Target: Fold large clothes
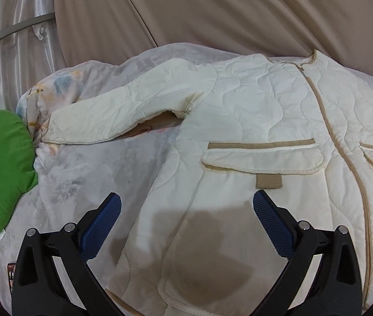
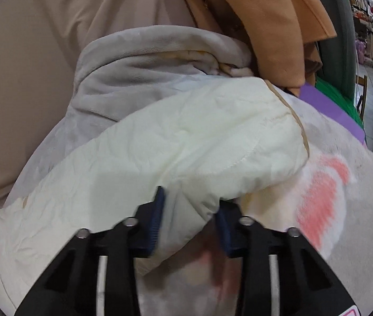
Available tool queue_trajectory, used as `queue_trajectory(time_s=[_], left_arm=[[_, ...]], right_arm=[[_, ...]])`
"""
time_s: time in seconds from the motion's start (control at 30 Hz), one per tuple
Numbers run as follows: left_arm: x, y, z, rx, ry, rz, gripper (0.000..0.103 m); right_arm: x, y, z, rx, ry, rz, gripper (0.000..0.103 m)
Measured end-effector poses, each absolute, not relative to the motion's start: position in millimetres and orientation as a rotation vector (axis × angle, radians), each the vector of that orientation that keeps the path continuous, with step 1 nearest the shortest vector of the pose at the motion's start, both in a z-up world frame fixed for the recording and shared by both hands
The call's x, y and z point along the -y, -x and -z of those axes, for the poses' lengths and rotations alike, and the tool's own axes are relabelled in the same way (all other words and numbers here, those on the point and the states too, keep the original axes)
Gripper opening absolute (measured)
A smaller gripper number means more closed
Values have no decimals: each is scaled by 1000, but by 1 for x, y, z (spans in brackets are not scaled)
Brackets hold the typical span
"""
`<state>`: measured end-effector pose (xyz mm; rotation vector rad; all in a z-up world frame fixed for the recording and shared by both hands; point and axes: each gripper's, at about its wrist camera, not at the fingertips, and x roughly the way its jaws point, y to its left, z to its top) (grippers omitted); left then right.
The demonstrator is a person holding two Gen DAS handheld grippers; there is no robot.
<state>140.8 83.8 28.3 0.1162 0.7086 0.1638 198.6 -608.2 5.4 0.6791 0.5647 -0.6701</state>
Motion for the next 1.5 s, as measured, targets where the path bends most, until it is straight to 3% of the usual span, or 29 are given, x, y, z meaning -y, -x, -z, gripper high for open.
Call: queue_trajectory(time_s=[0.1, 0.27, 0.47, 0.53, 0.6, 0.67, 0.73, 0.8, 0.87, 1.2, 1.23, 1.27, 1.3, 1.33, 1.37, 1.4, 1.43, 1.5], left_arm=[[-85, -145, -23, -721, -115, -166, 98], [-82, -146, -18, -731, -120, -165, 98], [-80, -144, -20, -727, -121, -164, 98], [-83, -145, -22, -725, -106, -155, 98], [-88, -146, -27, -732, -72, -132, 98], [-95, -150, -34, -744, -16, -88, 98], [-105, -156, -43, -756, 67, -27, 98], [-114, -166, -53, -762, 161, 44, 98], [-117, -180, -58, -771, 218, 101, 98], [-69, -328, -41, -951, 348, 286, 96], [-65, -337, -37, -960, 354, 299, 92], [-60, -346, -32, -974, 354, 302, 74], [-56, -353, -27, -988, 353, 312, 62], [-53, -357, -25, -997, 350, 319, 46], [-51, -360, -24, -996, 350, 310, 34], [-51, -361, -27, -980, 354, 301, 28], [-51, -362, -31, -961, 350, 293, 18], [-56, -359, -48, -883, 345, 283, 15]], right_arm=[[575, -218, -49, -482, -597, 619, 9], [439, -266, -137, -358, -366, 300, 8], [230, -321, -156, -416, -112, -145, 9], [159, -338, -130, -502, -19, -262, 14], [107, -351, -95, -591, 79, -314, 39], [76, -351, -65, -641, 171, -323, 40], [72, -339, -57, -641, 217, -336, 41], [88, -321, -63, -611, 196, -347, 56], [110, -307, -72, -577, 158, -309, 64], [263, -283, -58, -623, -77, 62, 65], [276, -283, -54, -634, -117, 86, 65], [289, -283, -49, -647, -162, 99, 58], [298, -284, -46, -661, -196, 103, 39], [306, -287, -41, -685, -226, 103, 29], [313, -290, -38, -707, -252, 102, 14], [316, -292, -38, -712, -277, 94, 4], [318, -292, -42, -697, -287, 83, 4], [310, -287, -59, -626, -274, 46, 4]])
